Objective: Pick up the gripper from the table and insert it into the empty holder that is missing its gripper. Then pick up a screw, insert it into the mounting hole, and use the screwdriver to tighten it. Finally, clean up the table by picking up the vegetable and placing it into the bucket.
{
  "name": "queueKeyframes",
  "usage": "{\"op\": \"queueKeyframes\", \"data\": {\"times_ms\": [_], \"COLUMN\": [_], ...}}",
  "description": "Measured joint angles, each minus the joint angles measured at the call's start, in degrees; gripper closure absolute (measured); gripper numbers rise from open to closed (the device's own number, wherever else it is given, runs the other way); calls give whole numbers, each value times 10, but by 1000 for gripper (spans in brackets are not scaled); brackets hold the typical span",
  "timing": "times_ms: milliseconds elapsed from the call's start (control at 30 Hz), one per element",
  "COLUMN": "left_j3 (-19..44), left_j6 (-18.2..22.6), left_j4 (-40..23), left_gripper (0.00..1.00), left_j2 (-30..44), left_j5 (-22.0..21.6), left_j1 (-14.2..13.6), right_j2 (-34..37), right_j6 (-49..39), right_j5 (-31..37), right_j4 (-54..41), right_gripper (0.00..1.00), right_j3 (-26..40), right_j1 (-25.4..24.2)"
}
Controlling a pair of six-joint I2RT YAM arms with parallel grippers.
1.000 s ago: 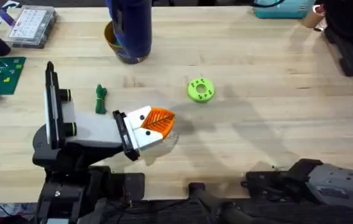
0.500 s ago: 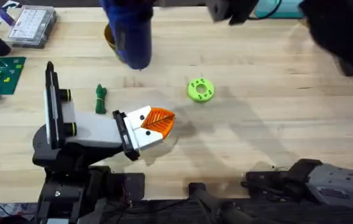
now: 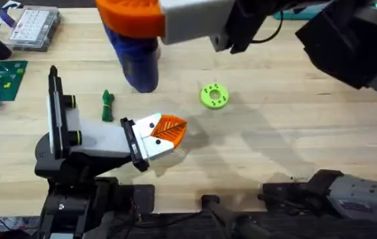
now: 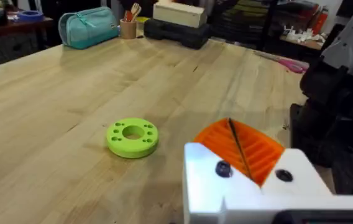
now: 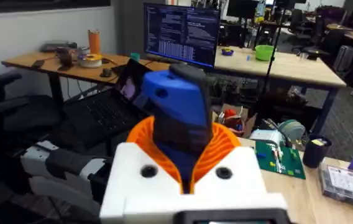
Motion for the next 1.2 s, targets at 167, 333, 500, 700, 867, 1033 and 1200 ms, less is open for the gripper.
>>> {"op": "queueKeyframes", "data": {"times_ms": [167, 333, 500, 700, 867, 1033, 1200], "left_j3": [0, 0, 0, 0, 0, 0, 0], "left_j6": [0, 0, 0, 0, 0, 0, 0], "left_j4": [0, 0, 0, 0, 0, 0, 0], "left_gripper": [984, 984, 984, 984, 984, 984, 984], "left_j2": [0, 0, 0, 0, 0, 0, 0], "left_j5": [0, 0, 0, 0, 0, 0, 0], "left_j1": [0, 0, 0, 0, 0, 0, 0], "right_j2": [0, 0, 0, 0, 0, 0, 0], "right_j6": [1, 2, 2, 0, -1, -2, -2], "right_j5": [1, 1, 2, 2, 2, 2, 2], "right_j4": [8, 8, 8, 8, 34, 57, 61], "right_gripper": [957, 959, 957, 960, 958, 959, 959], "right_j3": [-17, -30, -31, -37, -65, -90, -98], "right_j1": [10, 15, 21, 34, 35, 37, 38]}}
